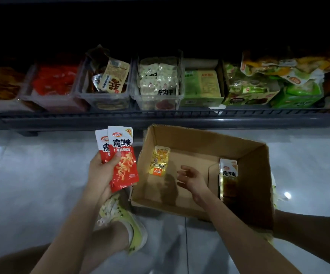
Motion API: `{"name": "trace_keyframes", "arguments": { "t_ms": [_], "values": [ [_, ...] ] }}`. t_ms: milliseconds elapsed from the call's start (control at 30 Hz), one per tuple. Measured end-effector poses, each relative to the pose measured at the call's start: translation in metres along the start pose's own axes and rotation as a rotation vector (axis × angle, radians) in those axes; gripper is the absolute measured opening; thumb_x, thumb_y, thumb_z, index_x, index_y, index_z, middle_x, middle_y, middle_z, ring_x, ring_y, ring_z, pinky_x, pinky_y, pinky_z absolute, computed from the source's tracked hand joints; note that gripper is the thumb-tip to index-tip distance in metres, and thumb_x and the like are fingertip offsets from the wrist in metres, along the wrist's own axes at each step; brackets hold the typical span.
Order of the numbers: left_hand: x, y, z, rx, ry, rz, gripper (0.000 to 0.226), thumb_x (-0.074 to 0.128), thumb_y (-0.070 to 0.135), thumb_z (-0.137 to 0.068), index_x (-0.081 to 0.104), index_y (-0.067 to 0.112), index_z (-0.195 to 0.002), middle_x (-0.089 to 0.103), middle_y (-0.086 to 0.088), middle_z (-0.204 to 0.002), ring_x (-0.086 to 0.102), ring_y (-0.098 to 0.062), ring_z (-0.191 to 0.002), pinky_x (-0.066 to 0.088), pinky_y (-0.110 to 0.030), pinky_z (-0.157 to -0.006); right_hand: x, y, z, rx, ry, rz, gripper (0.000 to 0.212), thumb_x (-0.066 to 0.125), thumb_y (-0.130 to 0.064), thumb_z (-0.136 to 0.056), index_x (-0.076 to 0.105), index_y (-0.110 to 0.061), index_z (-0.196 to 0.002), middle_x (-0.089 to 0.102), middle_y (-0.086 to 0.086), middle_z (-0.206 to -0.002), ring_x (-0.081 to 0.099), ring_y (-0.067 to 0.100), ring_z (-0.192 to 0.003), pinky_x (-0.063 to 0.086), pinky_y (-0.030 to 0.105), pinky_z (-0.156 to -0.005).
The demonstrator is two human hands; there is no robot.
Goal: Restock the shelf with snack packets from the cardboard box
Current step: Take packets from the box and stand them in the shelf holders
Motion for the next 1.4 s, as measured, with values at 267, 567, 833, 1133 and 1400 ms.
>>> {"name": "trace_keyframes", "arguments": {
  "t_ms": [267,567,833,1133,1400],
  "values": [
    [-0.011,-0.011,-0.053,0.013,0.134,0.018,0.039,0.066,0.015,-0.087,0.052,0.02,-0.124,0.066,-0.001,-0.113,0.066,-0.025,-0.095,0.054,-0.046,-0.08,0.037,0.031,-0.088,0.113,0.117,-0.036,0.05,0.063,0.006,-0.085,0.045,-0.006,-0.13,0.058,0.013,-0.12,0.057,0.03,-0.114,0.052,0.04,-0.092],
    [-0.01,-0.016,-0.066,0.011,0.167,0.078,0.036,0.066,0.011,-0.087,0.055,0.019,-0.12,0.066,0.006,-0.103,0.065,-0.021,-0.093,0.053,-0.047,-0.082,0.063,0.042,-0.096,0.211,0.103,-0.047,0.013,0.061,0.003,-0.088,0.062,-0.007,-0.096,0.066,0.011,-0.087,0.063,0.02,-0.066,0.054,0.026,-0.045],
    [-0.002,0.008,-0.027,0.078,0.101,0.092,0.033,0.062,0.011,-0.09,0.053,0.017,-0.121,0.066,-0.001,-0.109,0.066,-0.026,-0.096,0.054,-0.043,-0.077,0.035,-0.001,-0.036,0.076,-0.071,0.007,0.02,0.057,-0.012,-0.093,0.063,-0.013,-0.113,0.072,0.003,-0.097,0.068,0.016,-0.081,0.053,0.025,-0.067],
    [0.009,0.071,0.062,0.238,-0.034,0.11,0.036,0.061,0.009,-0.09,0.049,0.018,-0.122,0.066,-0.002,-0.11,0.066,-0.022,-0.093,0.053,-0.039,-0.072,0.005,-0.09,0.089,-0.147,-0.231,-0.008,0.023,0.056,-0.012,-0.093,0.06,-0.008,-0.116,0.073,0.011,-0.102,0.069,0.026,-0.093,0.057,0.042,-0.08],
    [0.014,0.133,0.143,0.434,-0.113,0.068,0.037,0.061,0.006,-0.09,0.05,0.02,-0.122,0.065,-0.004,-0.111,0.065,-0.025,-0.097,0.054,-0.041,-0.076,-0.001,-0.174,0.206,-0.412,-0.256,0.091,0.022,0.053,-0.002,-0.091,0.059,-0.01,-0.111,0.069,0.011,-0.094,0.066,0.023,-0.081,0.054,0.034,-0.062]
  ]
}}
Point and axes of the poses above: each hand's wrist, its own z-axis away from the middle knuckle, its own x-axis out of the palm, y = z × x, the point moved 3 cm from there along -z, towards the middle knuckle
